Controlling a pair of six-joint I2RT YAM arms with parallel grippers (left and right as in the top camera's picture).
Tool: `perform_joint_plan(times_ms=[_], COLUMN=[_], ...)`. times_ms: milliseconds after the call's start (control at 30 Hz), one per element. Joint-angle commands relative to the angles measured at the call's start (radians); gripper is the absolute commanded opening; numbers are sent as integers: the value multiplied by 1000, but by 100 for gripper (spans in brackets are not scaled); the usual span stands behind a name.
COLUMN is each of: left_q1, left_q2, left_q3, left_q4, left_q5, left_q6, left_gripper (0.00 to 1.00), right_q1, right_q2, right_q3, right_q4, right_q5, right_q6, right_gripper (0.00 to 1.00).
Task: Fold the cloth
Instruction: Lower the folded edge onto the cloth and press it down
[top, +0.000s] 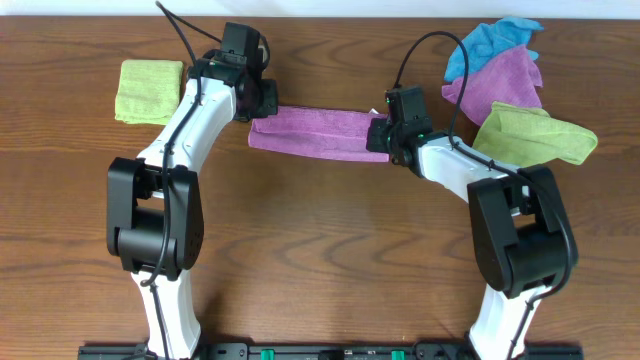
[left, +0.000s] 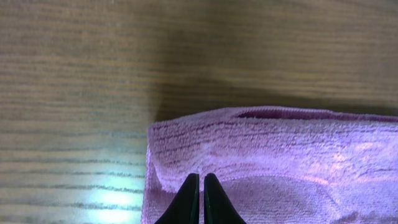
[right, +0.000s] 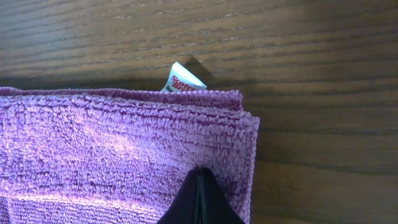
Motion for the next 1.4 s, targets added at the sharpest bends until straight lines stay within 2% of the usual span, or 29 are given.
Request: perform_joint_plan(times_ms=[0,433,600,767,1067,1367], left_q1=[2,-3,-3,-3,-3,-3], left_q2=[18,18,18,18,18,18], left_q3=[-23,-234,-308,-342,-342,-342], left_q4=[15,249,277,212,43,-30], left_q5=[-17,-43,-42,-40,-35,-31], left_q6=[-4,-4,-5,-27,-47,-61], left_gripper=[6,6,6,6,6,6], right_q1=[14,18,18,18,18,44], right_q2=[0,0,0,0,0,-1], right_q3=[12,12,12,12,12,12], right_q4=[-3,-6,-10,-24,-180,-280], right_q5=[2,-28,-31,-32,-48,-61], right_q6=[-3,16,16,16,17,23], right_gripper=[2,1,1,2,1,2])
